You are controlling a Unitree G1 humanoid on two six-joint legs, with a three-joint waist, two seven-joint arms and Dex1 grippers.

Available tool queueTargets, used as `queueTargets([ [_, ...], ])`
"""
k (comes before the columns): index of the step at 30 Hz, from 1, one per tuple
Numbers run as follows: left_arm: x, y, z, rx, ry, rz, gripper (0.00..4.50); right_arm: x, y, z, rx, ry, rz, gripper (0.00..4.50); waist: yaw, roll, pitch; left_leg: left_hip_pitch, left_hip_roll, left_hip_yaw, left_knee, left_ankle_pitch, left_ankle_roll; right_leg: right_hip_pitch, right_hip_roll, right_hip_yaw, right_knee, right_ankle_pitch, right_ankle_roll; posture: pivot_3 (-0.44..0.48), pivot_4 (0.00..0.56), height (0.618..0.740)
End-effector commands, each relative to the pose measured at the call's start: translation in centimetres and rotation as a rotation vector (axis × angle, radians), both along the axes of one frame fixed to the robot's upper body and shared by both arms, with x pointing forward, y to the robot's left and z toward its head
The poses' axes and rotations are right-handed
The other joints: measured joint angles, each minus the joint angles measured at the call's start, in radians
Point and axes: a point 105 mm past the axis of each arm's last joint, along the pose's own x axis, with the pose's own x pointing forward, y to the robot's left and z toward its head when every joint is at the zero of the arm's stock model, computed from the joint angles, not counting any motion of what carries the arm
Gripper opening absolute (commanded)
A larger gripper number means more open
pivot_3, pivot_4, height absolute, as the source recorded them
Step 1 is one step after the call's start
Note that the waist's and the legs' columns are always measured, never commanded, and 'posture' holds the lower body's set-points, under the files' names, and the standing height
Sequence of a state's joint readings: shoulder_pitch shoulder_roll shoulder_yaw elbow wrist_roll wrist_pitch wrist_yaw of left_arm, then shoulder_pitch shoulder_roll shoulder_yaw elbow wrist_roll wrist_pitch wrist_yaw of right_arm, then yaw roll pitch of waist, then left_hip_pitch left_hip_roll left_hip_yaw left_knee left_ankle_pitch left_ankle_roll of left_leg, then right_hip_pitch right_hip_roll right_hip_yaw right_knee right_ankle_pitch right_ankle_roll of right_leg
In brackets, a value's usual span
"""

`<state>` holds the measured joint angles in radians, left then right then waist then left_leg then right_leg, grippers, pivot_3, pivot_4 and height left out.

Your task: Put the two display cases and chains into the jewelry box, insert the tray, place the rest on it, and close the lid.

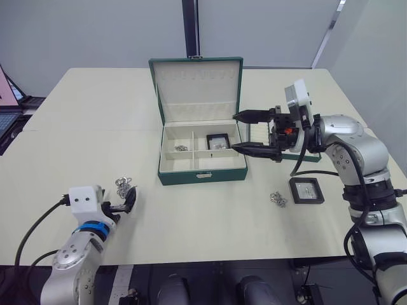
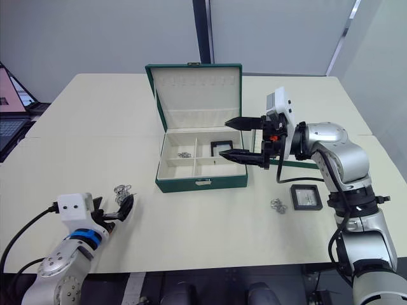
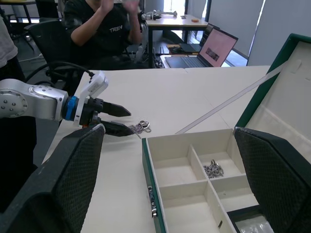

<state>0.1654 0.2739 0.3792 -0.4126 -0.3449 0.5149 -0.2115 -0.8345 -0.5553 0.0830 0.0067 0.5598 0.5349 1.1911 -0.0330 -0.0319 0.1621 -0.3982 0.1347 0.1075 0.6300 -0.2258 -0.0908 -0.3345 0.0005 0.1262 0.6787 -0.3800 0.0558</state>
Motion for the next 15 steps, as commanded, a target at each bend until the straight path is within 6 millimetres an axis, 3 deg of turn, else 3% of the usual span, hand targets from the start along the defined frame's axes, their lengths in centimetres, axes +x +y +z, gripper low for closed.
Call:
queueTargets([
  [1,0.2,0.0,0.6,0.026,-0.030,0.030,4.48,-0.5,0.2,1.1,0.009,-0.050,0.018,4.50,0.000,0.000,0.000,0.000,0.000,0.000,0.000,0.000,0.000,0.000,0.000,0.000,0.000,0.000,0.000,0.000,0.150,0.740],
  [6,0.9,0.3,0.2,0.020,-0.016,0.088,4.48,-0.9,0.5,1.0,0.006,-0.044,0.038,4.50,0.000,0.000,0.000,0.000,0.000,0.000,0.000,0.000,0.000,0.000,0.000,0.000,0.000,0.000,0.000,0.000,0.150,0.740],
  [15,2.1,-1.7,-0.9,0.028,0.048,0.062,4.48,-1.4,0.9,1.2,0.010,-0.043,0.050,4.50,0.000,0.000,0.000,0.000,0.000,0.000,0.000,0.000,0.000,0.000,0.000,0.000,0.000,0.000,0.000,0.000,0.150,0.740],
])
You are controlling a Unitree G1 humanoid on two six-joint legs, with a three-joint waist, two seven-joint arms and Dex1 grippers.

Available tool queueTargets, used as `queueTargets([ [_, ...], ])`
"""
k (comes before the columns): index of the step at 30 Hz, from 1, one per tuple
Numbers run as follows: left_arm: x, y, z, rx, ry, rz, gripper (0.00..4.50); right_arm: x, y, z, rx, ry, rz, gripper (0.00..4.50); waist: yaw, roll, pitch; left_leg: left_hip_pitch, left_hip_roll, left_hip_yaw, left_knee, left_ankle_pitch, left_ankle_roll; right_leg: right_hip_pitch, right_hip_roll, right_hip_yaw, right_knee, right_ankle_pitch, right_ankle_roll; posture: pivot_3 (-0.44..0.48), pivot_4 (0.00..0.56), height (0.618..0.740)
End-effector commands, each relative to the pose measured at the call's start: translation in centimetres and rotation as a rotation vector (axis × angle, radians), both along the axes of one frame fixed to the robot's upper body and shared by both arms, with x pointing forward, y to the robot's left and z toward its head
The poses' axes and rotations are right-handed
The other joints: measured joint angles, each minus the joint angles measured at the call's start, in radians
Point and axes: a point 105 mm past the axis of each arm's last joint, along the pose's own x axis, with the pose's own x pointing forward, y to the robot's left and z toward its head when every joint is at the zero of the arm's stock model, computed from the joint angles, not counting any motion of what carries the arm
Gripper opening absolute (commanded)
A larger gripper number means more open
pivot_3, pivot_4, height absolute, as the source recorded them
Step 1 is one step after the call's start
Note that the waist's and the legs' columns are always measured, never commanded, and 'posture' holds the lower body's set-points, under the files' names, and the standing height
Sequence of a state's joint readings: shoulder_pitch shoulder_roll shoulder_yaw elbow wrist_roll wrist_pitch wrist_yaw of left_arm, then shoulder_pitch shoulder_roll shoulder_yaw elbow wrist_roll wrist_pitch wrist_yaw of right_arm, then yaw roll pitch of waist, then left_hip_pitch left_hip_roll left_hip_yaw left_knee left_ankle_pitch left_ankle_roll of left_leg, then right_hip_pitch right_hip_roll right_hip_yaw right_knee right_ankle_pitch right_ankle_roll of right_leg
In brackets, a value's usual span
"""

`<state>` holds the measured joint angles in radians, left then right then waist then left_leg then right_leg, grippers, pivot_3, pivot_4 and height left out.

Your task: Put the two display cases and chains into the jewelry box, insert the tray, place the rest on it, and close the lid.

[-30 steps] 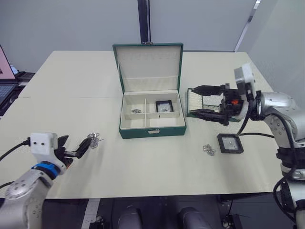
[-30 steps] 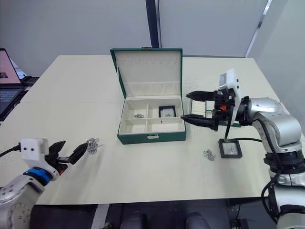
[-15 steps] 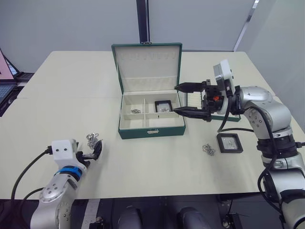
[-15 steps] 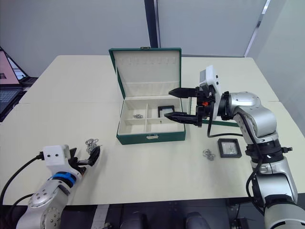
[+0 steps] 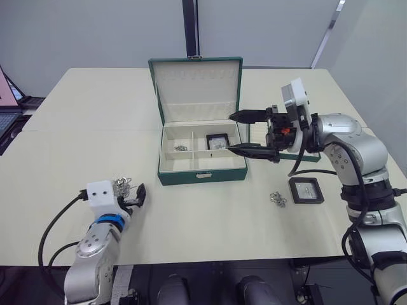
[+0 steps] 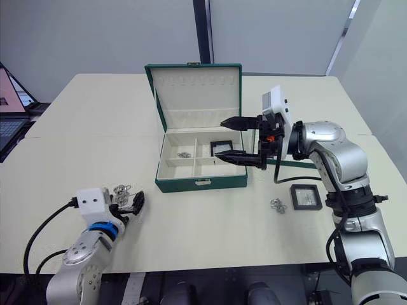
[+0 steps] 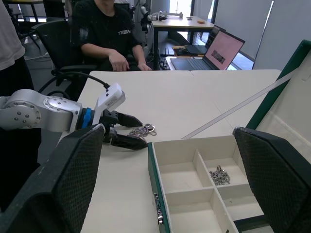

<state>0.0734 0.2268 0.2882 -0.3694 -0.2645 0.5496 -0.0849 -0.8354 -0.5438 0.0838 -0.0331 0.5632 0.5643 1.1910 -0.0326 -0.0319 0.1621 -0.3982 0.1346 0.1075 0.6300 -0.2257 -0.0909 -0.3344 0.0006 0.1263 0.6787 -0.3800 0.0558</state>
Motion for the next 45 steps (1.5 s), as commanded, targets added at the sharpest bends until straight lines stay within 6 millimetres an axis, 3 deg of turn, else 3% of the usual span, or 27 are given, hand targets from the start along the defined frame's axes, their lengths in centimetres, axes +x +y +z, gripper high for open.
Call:
queueTargets([
  [1,0.1,-0.2,-0.3,0.011,0.023,0.008,4.48,-0.7,0.3,1.0,0.014,-0.039,0.023,4.50,0.000,0.000,0.000,0.000,0.000,0.000,0.000,0.000,0.000,0.000,0.000,0.000,0.000,0.000,0.000,0.000,0.150,0.740],
  [15,-0.3,1.8,-1.7,0.020,0.101,0.103,4.48,-0.5,0.0,1.2,0.011,-0.059,-0.015,4.50,0.000,0.001,-0.001,0.001,0.000,0.000,0.000,0.000,0.000,0.000,0.000,0.000,0.000,0.000,0.000,0.000,0.150,0.740],
  [31,-1.1,1.0,-4.0,-0.026,0.197,0.069,4.48,0.5,-1.3,2.1,0.000,-0.092,-0.062,4.50,-0.001,0.007,-0.004,0.001,0.000,0.001,0.000,0.000,0.000,0.001,0.000,0.001,0.000,0.000,0.000,0.000,0.150,0.740],
  [34,-1.4,0.8,-4.4,-0.028,0.211,0.062,3.86,0.6,-1.4,2.2,-0.002,-0.096,-0.065,4.50,-0.001,0.008,-0.004,0.002,0.000,0.001,-0.001,0.000,0.000,0.001,0.000,0.001,0.000,0.000,0.000,0.000,0.150,0.740],
  [45,-1.6,0.9,-4.5,-0.042,0.213,0.076,0.51,1.3,-2.3,2.2,-0.013,-0.103,-0.091,4.50,-0.001,0.010,-0.006,0.002,0.000,0.001,-0.001,0.000,0.000,0.001,0.000,0.001,0.000,0.000,0.000,0.000,0.150,0.740],
])
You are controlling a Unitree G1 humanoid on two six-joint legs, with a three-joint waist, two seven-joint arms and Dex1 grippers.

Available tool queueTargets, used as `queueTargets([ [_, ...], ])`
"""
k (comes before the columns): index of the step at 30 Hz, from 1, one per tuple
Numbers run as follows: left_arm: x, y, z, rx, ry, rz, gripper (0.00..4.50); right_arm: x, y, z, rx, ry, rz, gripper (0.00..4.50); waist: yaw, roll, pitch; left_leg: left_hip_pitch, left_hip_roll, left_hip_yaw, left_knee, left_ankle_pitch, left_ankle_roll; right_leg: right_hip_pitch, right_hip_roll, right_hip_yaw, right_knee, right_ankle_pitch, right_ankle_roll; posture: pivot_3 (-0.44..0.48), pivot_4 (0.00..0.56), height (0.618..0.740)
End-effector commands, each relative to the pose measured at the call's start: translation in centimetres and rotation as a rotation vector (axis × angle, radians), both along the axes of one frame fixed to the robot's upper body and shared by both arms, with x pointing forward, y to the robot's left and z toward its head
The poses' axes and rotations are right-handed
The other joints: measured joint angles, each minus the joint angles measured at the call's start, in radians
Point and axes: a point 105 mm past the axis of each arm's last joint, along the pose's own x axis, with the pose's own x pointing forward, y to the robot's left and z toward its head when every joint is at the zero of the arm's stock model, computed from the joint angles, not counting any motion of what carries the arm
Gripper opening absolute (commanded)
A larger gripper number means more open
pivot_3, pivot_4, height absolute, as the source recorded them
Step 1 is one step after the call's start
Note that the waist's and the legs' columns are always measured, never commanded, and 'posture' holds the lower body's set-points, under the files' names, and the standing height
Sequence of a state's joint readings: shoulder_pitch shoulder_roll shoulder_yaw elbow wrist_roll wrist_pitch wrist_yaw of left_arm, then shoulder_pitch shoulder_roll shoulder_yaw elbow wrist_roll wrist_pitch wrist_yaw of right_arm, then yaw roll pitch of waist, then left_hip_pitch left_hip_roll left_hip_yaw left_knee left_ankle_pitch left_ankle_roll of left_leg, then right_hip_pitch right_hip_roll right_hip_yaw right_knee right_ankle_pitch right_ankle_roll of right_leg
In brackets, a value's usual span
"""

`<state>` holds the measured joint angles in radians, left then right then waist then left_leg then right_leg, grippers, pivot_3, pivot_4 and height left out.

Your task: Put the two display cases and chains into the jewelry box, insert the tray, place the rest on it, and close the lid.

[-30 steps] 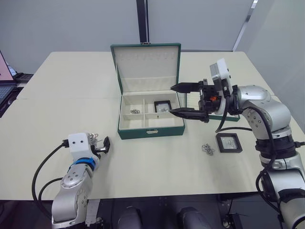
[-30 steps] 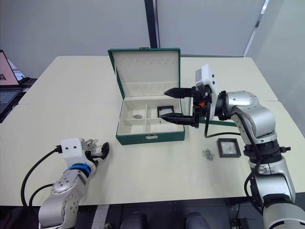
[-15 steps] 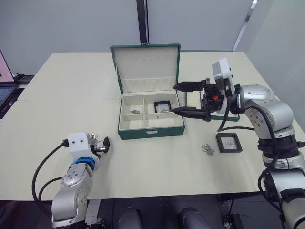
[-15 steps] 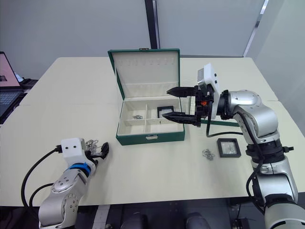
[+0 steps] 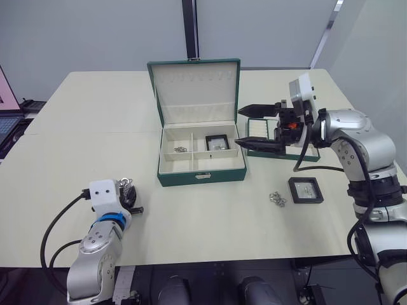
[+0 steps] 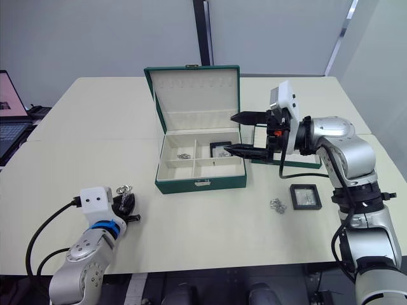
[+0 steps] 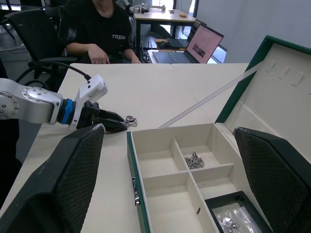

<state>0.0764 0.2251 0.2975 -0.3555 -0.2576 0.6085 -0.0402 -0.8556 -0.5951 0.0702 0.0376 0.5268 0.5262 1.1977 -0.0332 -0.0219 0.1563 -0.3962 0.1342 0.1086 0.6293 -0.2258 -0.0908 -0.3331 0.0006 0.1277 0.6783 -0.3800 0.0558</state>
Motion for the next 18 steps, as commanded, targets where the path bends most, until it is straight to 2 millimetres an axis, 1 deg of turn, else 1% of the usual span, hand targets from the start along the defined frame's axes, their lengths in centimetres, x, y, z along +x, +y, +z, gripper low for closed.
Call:
queueTargets([
  [1,-1.1,0.1,-3.2,-0.051,0.133,0.023,0.23,-0.1,-0.4,1.9,0.013,-0.082,-0.004,4.50,0.000,0.000,0.000,0.000,0.000,0.000,0.000,0.000,0.000,0.000,0.000,0.000,0.000,0.000,0.000,0.000,0.150,0.740],
  [2,-1.1,0.1,-3.2,-0.058,0.131,0.028,0.01,-0.1,-0.4,1.9,0.013,-0.082,-0.006,4.50,0.000,0.001,0.000,0.000,0.000,0.000,0.000,0.000,0.000,0.000,0.000,0.000,0.000,0.000,0.000,0.000,0.150,0.740],
  [7,-0.9,-0.1,-3.3,-0.065,0.127,0.031,0.00,0.1,-0.7,1.8,0.009,-0.084,-0.019,4.50,0.000,0.001,-0.001,0.000,0.000,0.000,0.000,0.000,0.000,0.000,0.000,0.000,0.000,0.000,0.000,0.000,0.150,0.740],
  [11,-0.6,-0.3,-2.9,-0.067,0.108,0.024,0.00,0.4,-0.8,1.9,0.006,-0.091,-0.028,4.50,0.000,0.002,-0.001,0.000,0.000,0.000,0.000,0.000,0.000,0.000,0.000,0.000,0.000,0.000,0.000,0.000,0.150,0.740],
  [13,-0.3,-0.1,-1.6,-0.073,0.040,0.044,0.00,0.5,-0.9,1.9,0.007,-0.092,-0.029,4.50,0.000,0.002,-0.001,0.000,0.000,0.000,0.000,0.000,0.000,0.000,0.000,0.000,0.000,0.000,0.000,0.000,0.150,0.740],
  [18,-0.3,1.2,1.9,-0.033,-0.120,0.130,0.00,0.7,-1.2,1.7,0.003,-0.090,-0.037,4.50,0.000,0.001,0.000,0.000,0.000,0.000,0.000,0.000,0.000,0.000,0.000,0.000,0.000,0.000,0.000,0.000,0.150,0.740],
])
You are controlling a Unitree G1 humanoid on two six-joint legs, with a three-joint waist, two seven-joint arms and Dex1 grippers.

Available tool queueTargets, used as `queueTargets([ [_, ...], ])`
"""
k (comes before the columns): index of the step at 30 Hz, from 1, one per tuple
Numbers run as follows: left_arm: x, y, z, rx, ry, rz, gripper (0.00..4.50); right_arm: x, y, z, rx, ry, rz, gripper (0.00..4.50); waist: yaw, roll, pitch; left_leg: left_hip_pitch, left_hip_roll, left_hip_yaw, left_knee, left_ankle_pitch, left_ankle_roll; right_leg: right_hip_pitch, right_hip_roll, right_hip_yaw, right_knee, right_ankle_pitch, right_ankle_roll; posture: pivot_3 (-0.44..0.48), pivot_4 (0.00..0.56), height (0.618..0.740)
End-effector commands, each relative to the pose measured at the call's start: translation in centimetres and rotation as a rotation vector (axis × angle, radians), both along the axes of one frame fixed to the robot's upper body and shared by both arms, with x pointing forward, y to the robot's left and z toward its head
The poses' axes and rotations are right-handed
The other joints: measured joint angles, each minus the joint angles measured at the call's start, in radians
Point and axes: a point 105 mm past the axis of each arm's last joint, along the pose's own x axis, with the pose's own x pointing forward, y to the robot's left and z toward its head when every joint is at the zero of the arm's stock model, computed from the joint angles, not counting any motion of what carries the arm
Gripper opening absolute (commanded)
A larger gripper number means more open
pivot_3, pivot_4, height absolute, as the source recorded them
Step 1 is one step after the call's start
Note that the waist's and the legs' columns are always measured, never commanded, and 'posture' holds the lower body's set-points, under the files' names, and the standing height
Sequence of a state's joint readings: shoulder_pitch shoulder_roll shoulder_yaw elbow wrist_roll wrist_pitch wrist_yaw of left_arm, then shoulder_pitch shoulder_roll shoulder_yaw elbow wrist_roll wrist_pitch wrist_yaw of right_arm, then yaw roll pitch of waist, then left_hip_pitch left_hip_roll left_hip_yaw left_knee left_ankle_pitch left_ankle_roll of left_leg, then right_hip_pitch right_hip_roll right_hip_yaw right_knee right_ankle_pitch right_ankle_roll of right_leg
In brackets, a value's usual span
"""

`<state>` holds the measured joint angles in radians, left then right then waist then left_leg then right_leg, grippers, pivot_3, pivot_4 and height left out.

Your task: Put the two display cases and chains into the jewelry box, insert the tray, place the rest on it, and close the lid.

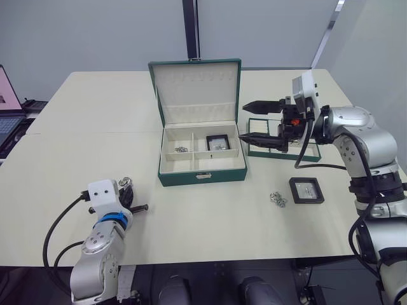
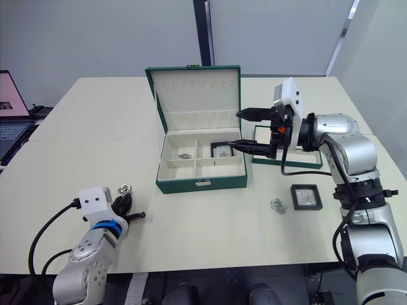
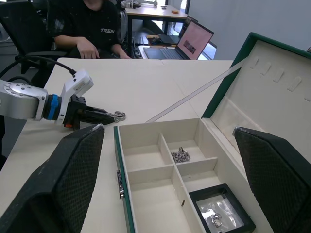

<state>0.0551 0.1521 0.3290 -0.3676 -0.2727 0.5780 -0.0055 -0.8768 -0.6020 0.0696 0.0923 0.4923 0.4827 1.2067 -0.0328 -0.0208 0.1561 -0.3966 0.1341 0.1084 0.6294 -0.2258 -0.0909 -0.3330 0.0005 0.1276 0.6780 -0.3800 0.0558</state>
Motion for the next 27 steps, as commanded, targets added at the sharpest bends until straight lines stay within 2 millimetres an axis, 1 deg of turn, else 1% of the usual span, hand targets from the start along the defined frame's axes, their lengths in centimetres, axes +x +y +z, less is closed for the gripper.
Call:
queueTargets([
  [1,-0.5,1.6,1.7,0.037,-0.067,0.083,0.00,-0.2,-0.6,1.5,0.015,-0.065,-0.002,4.50,-0.002,-0.001,0.001,0.000,0.000,0.000,0.000,0.000,0.000,0.000,0.000,0.000,0.000,0.000,0.000,0.000,0.150,0.740],
  [3,-0.5,1.7,2.3,0.046,-0.090,0.092,0.00,-0.2,-0.6,1.5,0.016,-0.065,0.001,4.50,-0.002,-0.002,0.001,0.000,0.000,0.000,0.000,0.000,0.000,-0.001,0.001,0.000,0.000,0.000,0.000,0.000,0.150,0.740],
  [7,-0.2,1.5,4.4,0.064,-0.159,0.089,0.00,-0.2,-0.6,1.4,0.015,-0.062,0.008,4.50,0.000,-0.004,0.003,-0.001,0.000,0.000,0.000,0.000,0.000,-0.001,0.000,0.000,-0.001,0.000,0.000,0.000,0.150,0.740],
  [12,-0.7,1.1,5.9,0.069,-0.198,0.111,0.00,0.0,-0.6,1.4,0.008,-0.059,0.011,4.50,0.000,-0.004,0.003,-0.002,0.000,0.000,0.000,0.000,0.000,-0.001,0.000,0.000,-0.001,0.000,0.000,0.000,0.150,0.740],
  [15,-0.9,0.4,6.8,0.076,-0.216,0.094,0.00,0.3,-0.6,1.5,0.012,-0.062,0.007,4.50,0.000,-0.005,0.003,-0.001,0.000,0.000,0.000,0.000,0.000,-0.001,0.000,0.000,-0.001,0.000,0.000,0.000,0.150,0.740],
  [18,-1.1,-0.3,8.4,0.088,-0.256,0.063,0.00,0.5,-0.6,1.6,0.016,-0.068,0.005,4.50,0.000,-0.005,0.003,-0.002,0.000,0.000,0.000,0.000,0.000,-0.001,0.000,0.000,-0.002,0.000,0.000,0.000,0.150,0.740],
  [20,-1.5,-0.4,9.9,0.106,-0.296,0.057,0.00,0.5,-0.7,1.6,0.017,-0.064,0.011,4.50,0.000,-0.005,0.003,-0.002,0.000,0.000,0.000,0.000,0.000,-0.001,0.000,0.000,-0.002,0.000,0.000,0.000,0.150,0.740],
  [24,-2.3,-0.9,12.1,0.117,-0.347,0.045,0.00,0.3,-0.7,1.8,0.026,-0.050,0.033,4.50,0.000,-0.005,0.003,-0.002,0.000,0.000,0.000,0.000,0.000,-0.001,0.000,0.000,-0.002,0.000,0.000,0.000,0.150,0.740],
  [25,-2.3,-1.1,12.5,0.119,-0.353,0.033,0.00,0.3,-0.7,1.8,0.029,-0.049,0.035,4.50,0.000,-0.005,0.003,-0.002,0.000,0.000,0.000,0.000,0.000,0.000,0.000,0.000,-0.002,0.000,0.000,0.000,0.150,0.740],
  [27,-1.7,-2.2,13.1,0.122,-0.358,-0.025,0.00,0.5,-0.6,1.9,0.031,-0.048,0.038,4.50,0.000,-0.005,0.003,-0.001,0.000,0.000,0.000,0.000,0.000,0.000,0.000,-0.001,-0.002,0.000,0.000,0.000,0.150,0.740],
])
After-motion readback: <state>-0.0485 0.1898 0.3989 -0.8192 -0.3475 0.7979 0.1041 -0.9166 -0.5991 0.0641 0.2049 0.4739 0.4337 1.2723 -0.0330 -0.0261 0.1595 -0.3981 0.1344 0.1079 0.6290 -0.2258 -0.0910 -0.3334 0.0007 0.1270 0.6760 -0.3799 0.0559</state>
